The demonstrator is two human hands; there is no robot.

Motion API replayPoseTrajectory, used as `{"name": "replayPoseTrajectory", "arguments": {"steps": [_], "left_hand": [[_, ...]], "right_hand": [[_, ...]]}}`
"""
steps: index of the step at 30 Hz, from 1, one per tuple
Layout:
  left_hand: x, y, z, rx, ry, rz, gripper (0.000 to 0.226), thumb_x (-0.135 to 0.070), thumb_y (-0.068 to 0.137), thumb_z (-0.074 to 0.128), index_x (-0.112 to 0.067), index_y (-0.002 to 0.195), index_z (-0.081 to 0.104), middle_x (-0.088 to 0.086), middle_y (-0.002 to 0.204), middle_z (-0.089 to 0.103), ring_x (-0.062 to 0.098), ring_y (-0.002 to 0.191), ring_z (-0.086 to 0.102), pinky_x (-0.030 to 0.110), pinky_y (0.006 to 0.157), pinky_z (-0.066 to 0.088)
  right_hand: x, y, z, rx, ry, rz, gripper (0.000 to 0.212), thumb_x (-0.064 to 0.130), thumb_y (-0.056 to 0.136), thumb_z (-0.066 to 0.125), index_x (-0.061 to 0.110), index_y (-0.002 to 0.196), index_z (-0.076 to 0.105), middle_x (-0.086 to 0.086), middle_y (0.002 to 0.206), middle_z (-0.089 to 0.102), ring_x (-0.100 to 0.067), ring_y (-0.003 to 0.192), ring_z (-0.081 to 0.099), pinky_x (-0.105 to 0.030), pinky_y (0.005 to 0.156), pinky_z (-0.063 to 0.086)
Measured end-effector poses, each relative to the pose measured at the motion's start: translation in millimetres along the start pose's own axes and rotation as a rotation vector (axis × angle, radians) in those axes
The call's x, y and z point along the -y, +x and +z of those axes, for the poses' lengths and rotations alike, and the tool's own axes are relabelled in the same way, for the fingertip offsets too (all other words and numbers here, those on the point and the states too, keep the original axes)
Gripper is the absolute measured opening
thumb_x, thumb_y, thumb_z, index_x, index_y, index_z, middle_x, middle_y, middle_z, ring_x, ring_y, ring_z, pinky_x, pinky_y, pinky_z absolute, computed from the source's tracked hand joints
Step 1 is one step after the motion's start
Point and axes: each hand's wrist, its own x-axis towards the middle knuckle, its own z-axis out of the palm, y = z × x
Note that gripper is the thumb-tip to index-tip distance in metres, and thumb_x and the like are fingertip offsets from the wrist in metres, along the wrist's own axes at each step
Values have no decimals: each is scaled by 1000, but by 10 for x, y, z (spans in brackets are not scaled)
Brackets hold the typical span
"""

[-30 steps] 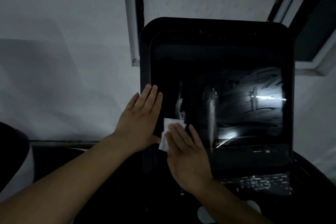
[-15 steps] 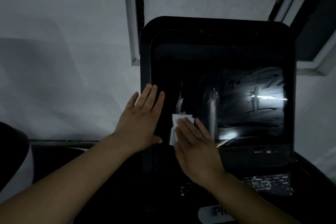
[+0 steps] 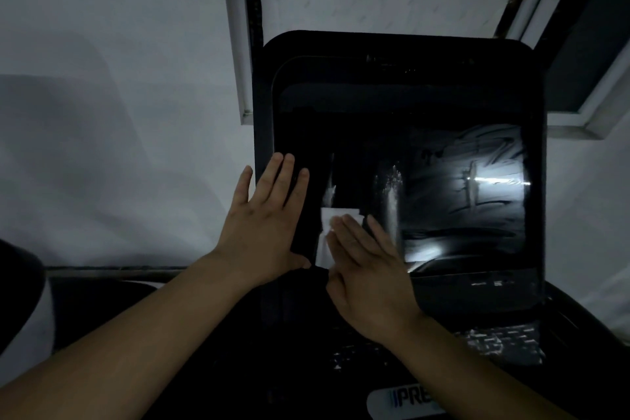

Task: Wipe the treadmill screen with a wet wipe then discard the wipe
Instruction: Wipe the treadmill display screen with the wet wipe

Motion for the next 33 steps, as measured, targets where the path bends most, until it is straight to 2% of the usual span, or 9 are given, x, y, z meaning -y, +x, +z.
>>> {"name": "replayPoseTrajectory", "arguments": {"steps": [4, 12, 15, 21, 24, 29, 33], "left_hand": [[57, -22, 34, -17, -5, 6, 137, -82, 64, 64, -11, 163, 1, 17, 169, -11, 28, 156, -16, 59, 124, 3], [60, 1, 7, 49, -45, -3, 146, -86, 62, 64, -15, 159, -19, 13, 166, -28, 25, 150, -33, 55, 124, -5], [41, 7, 21, 29, -55, 0, 146, -86, 62, 63, -14, 160, -17, 13, 167, -26, 25, 151, -32, 54, 124, -6], [49, 18, 53, -29, -65, 20, 146, -87, 58, 66, -10, 162, 0, 14, 170, -9, 24, 156, -17, 53, 126, 4], [66, 56, 38, -22, -62, 10, 148, -86, 55, 67, -11, 162, -1, 15, 170, -11, 25, 156, -17, 53, 126, 5], [128, 82, -7, 7, -43, 0, 147, -87, 61, 65, -12, 160, -14, 13, 167, -26, 24, 152, -29, 53, 126, -4], [191, 72, -8, -1, -50, 41, 150, -85, 55, 71, -11, 162, -4, 14, 169, -17, 23, 154, -23, 51, 126, 0]], "right_hand": [[165, 145, 14, 1, 22, -50, 53, 29, 88, 57, 1, 132, 65, -14, 146, 58, -25, 144, 47, -52, 123, 30], [-261, -40, -61, -23, -50, -46, 50, 23, 84, 57, 1, 128, 69, -14, 147, 58, -25, 139, 53, -56, 119, 34], [-186, 37, -32, -35, -33, -40, 50, 23, 86, 56, -1, 128, 68, -16, 146, 58, -28, 141, 51, -57, 119, 34], [41, 281, 15, 13, -7, -60, 51, 29, 90, 53, 2, 132, 66, -14, 147, 58, -27, 143, 47, -55, 122, 30], [-139, 223, -37, 6, -29, -74, 50, 27, 90, 53, 4, 133, 65, -12, 148, 57, -25, 143, 48, -56, 123, 28], [-341, 189, -73, -46, -74, -37, 50, 26, 88, 54, 1, 129, 68, -14, 145, 59, -27, 139, 53, -58, 120, 33], [-90, 392, -21, -6, -47, -26, 53, 30, 90, 51, 0, 130, 66, -15, 146, 59, -29, 142, 48, -56, 121, 31]]}}
